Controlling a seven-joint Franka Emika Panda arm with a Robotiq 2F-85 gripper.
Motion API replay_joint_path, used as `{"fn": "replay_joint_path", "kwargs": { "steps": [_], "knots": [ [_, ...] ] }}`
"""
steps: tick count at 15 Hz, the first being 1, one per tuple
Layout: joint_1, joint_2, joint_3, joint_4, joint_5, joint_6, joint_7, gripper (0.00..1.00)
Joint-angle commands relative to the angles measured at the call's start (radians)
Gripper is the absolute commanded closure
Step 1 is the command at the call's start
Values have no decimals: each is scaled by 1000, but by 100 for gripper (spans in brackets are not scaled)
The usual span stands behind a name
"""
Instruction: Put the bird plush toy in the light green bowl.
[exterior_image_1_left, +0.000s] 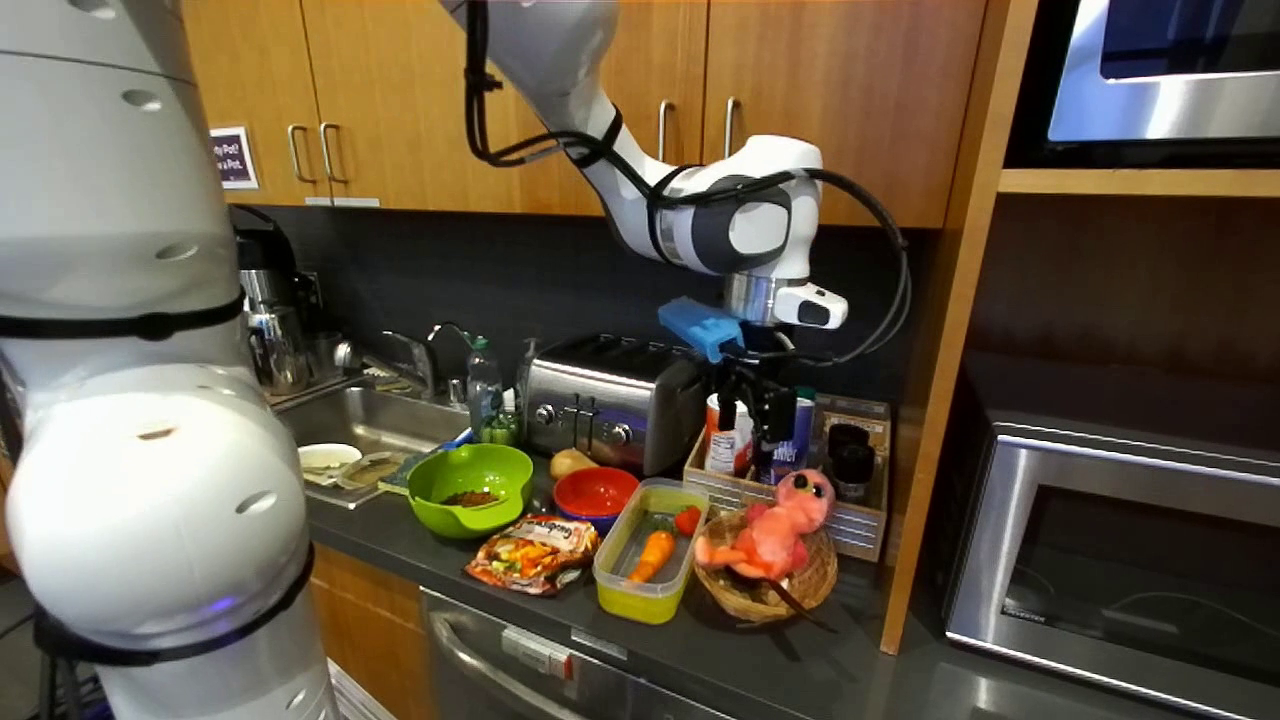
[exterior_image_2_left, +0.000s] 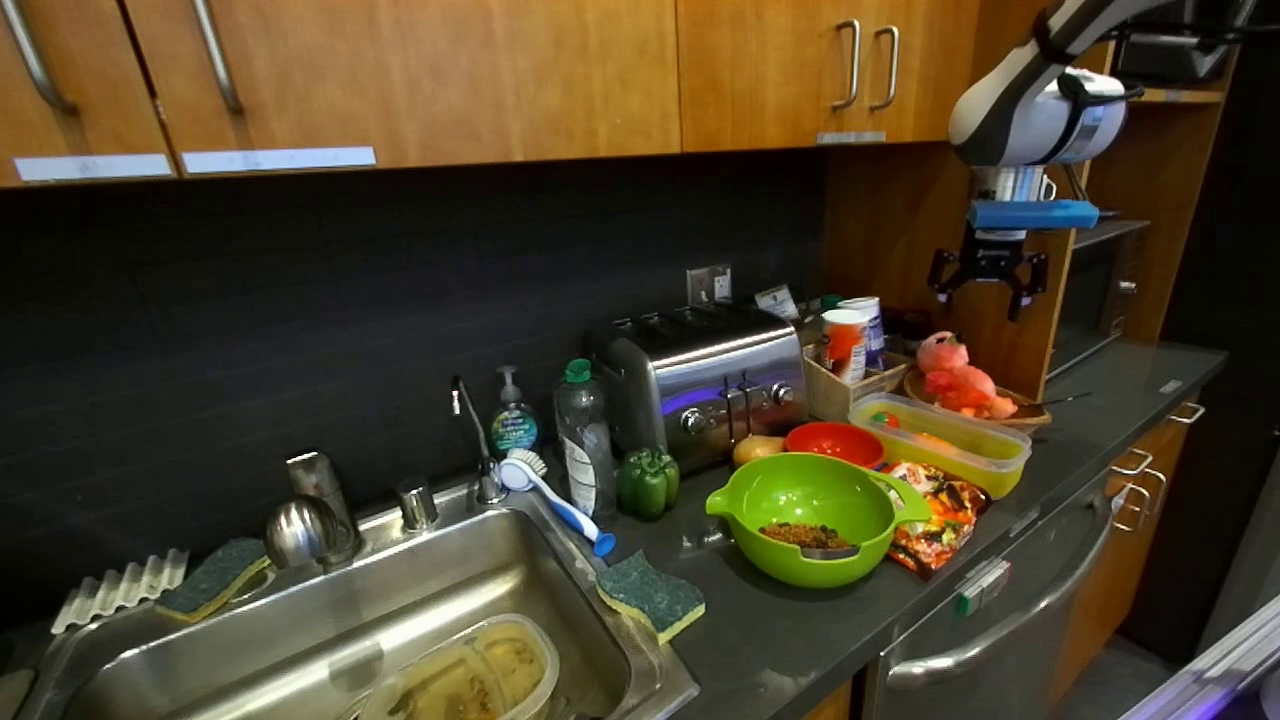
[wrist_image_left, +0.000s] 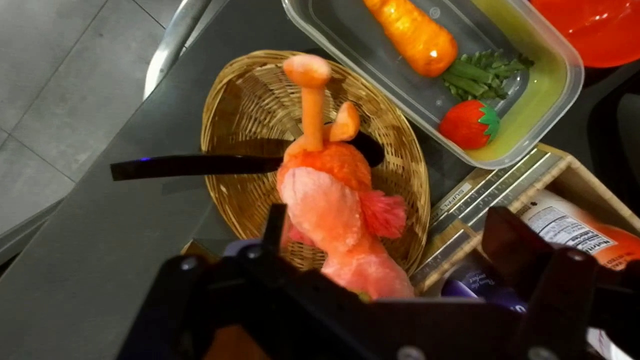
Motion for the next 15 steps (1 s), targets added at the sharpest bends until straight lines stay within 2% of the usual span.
{"fn": "replay_joint_path", "kwargs": {
  "steps": [1,8,15],
  "knots": [
    [23,90,-21,91,46,-68,-23,0],
    [8,206,-65,180,82,-167,23,0],
    [0,258,-85,230,129,-216,24,0]
  ]
}}
